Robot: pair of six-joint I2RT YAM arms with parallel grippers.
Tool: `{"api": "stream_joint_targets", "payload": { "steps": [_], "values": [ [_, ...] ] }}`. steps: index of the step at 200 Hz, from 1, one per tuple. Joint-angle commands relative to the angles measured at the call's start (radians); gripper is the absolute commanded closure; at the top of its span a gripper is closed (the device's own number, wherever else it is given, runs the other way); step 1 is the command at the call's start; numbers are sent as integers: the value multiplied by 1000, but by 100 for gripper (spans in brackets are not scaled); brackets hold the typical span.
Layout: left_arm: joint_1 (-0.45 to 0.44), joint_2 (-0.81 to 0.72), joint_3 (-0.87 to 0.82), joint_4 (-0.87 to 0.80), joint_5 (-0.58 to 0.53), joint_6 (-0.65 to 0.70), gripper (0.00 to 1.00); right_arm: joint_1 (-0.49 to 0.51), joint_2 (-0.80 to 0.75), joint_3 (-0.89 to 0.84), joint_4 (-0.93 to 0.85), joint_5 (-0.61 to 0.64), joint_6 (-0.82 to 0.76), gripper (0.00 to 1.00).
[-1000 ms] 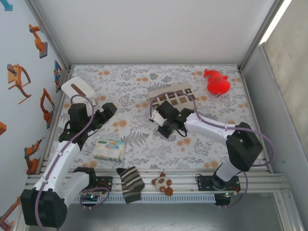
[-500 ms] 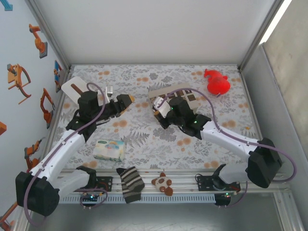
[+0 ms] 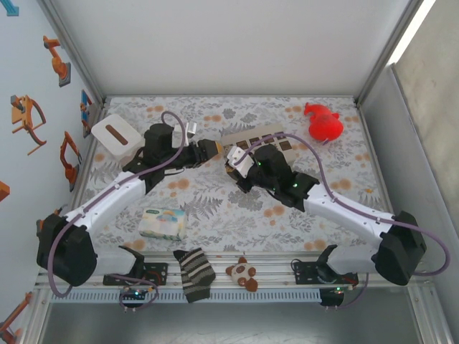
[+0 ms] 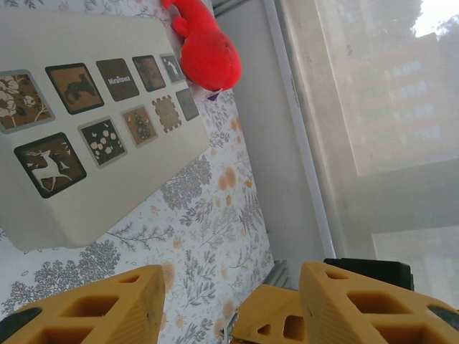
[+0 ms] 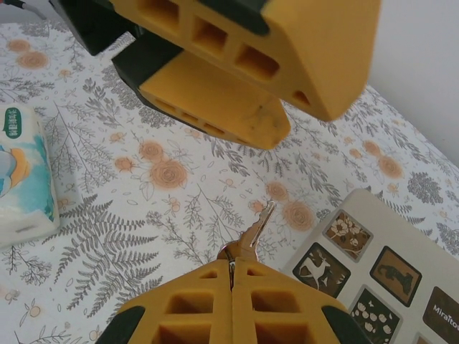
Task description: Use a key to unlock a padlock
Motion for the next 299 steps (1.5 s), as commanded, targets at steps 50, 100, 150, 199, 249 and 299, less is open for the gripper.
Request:
{"api": "stream_joint_targets", "payload": {
  "steps": [50, 100, 150, 199, 249, 299],
  "values": [
    [-45, 73, 76, -28, 46, 68, 59, 14, -21, 1, 6, 33, -30, 100],
    [-65, 95, 112, -106, 41, 120, 68, 15, -8, 3, 22, 56, -31, 100],
    [-72, 96, 112, -113, 37, 127, 76, 14, 2, 10, 16, 88, -32, 100],
    [-73, 99, 118, -108, 38, 132, 89, 14, 10, 10, 13, 101, -29, 100],
    [-73, 76, 121, -139, 4, 165, 100, 13, 5, 7, 10, 108, -12, 100],
    [-52, -19, 116, -221, -131, 251, 100, -53, -58, -16, 36, -58, 151, 81]
  ]
}}
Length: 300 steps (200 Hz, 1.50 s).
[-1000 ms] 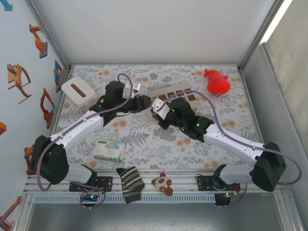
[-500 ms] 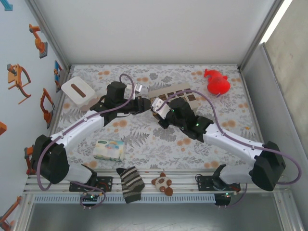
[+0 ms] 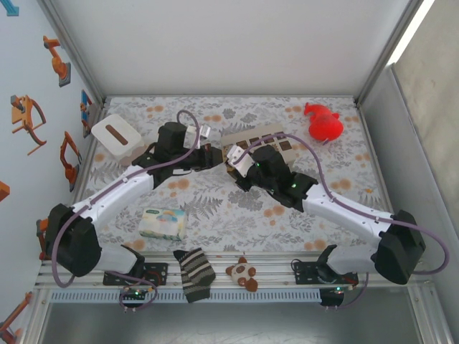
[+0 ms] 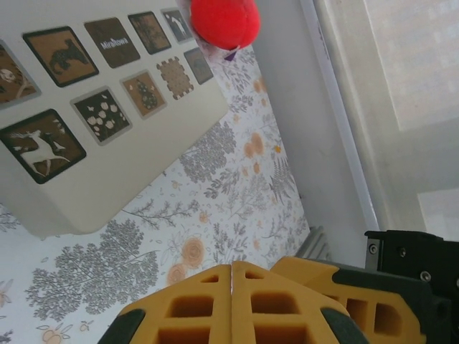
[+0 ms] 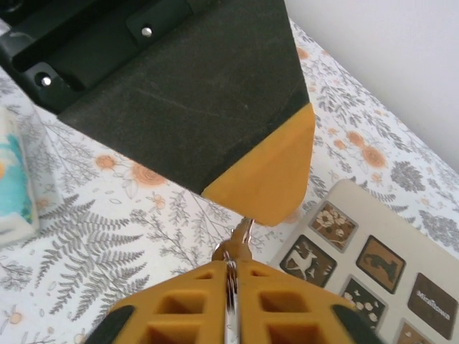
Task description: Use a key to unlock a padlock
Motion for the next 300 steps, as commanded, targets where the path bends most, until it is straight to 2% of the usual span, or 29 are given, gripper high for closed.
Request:
{"api": "stream_joint_targets", "payload": {
  "steps": [1, 21, 48, 91, 110, 146, 210, 260, 300],
  "values": [
    [17, -71, 31, -60, -76, 78, 100, -56, -62, -17, 35, -115, 124, 81],
    [49, -102, 31, -83, -80, 102, 100, -163, -91, -52, 121, -285, 293, 77],
    [93, -133, 30, -89, -47, 132, 100, -266, -98, -121, 354, -473, 527, 66],
    [122, -182, 22, -42, 20, 162, 100, -279, 36, -134, 724, -641, 875, 53],
    [127, -197, 17, -11, 42, 153, 100, -271, 119, -84, 765, -695, 988, 52],
    [129, -197, 25, -6, 58, 147, 100, -224, 174, -64, 812, -708, 1007, 47],
    [129, -191, 23, 15, 80, 130, 100, -194, 214, -46, 867, -712, 1041, 46],
    [129, -185, 21, 23, 90, 124, 100, -181, 253, -20, 881, -717, 1054, 49],
    [127, -188, 5, 40, 96, 110, 100, -170, 274, -13, 886, -716, 1061, 56]
  ]
}}
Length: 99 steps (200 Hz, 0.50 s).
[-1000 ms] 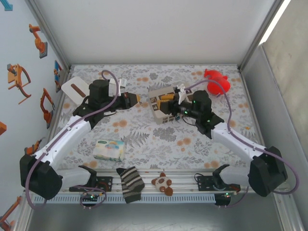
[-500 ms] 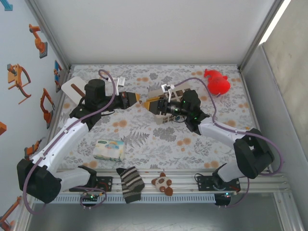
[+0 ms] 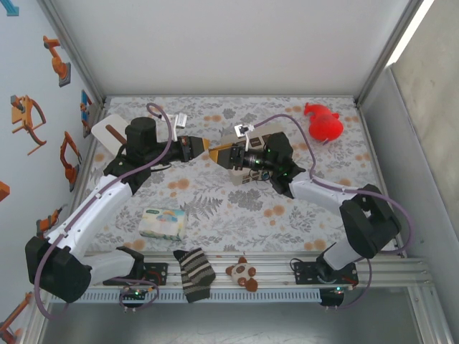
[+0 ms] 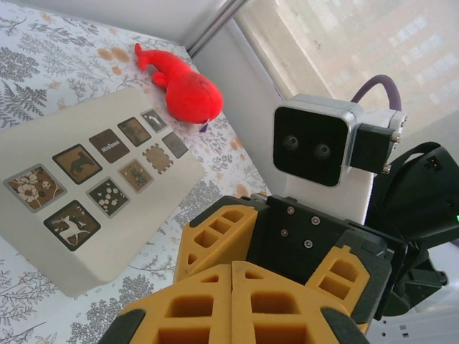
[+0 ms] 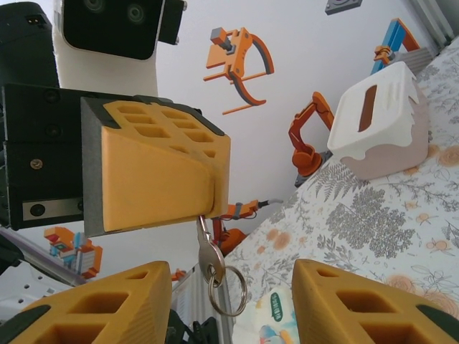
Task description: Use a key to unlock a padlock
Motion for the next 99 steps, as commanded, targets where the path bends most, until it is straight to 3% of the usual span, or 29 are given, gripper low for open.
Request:
{"api": "stream_joint_targets", "payload": {
  "steps": [1, 99],
  "values": [
    [1, -6, 4, 35, 26, -11, 100, 13, 12, 41, 49, -15, 10, 56],
    [1, -13, 9, 6, 20, 8, 100, 16, 4, 37, 51, -2, 6, 77]
  ]
}}
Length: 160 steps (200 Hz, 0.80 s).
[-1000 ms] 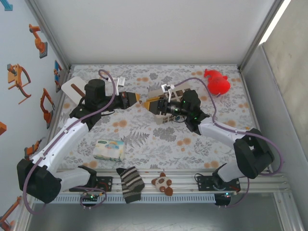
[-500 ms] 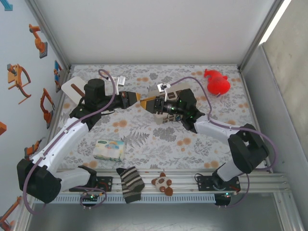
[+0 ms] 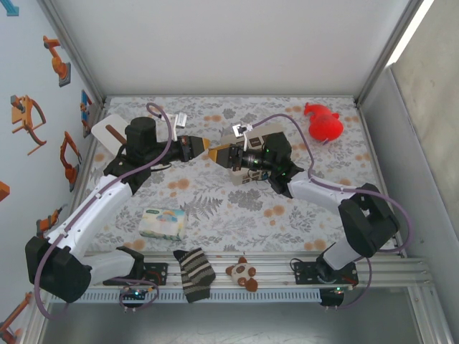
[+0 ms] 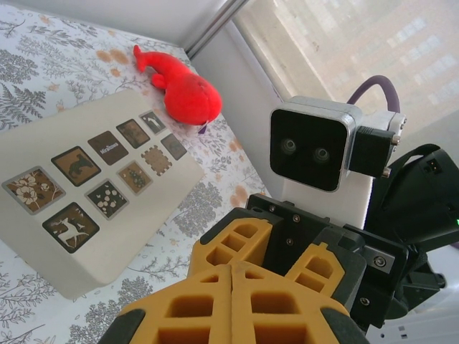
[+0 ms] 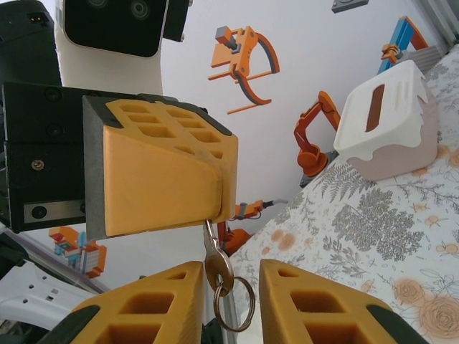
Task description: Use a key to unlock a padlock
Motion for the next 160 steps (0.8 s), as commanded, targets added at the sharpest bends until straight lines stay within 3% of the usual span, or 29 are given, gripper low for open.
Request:
{"api": "stream_joint_targets", "payload": {
  "steps": [1, 89, 99, 114, 137, 160],
  "values": [
    [1, -13, 9, 1, 20, 11, 100, 7, -6, 27, 42, -2, -1, 77],
    [1, -16, 7, -25, 21, 33, 97, 4, -17, 19, 42, 11, -3, 95],
    [1, -17, 7, -32, 20, 36, 92, 4, -18, 16, 41, 11, -2, 100],
    [3, -21, 6, -34, 16, 36, 83, 1, -20, 11, 35, 14, -3, 100],
    [6, -42, 8, -45, -23, 36, 59, -4, -31, -5, 17, 24, -10, 100],
    [15, -83, 9, -85, -112, 41, 41, -21, -80, -42, -74, 79, -66, 100]
  ]
}}
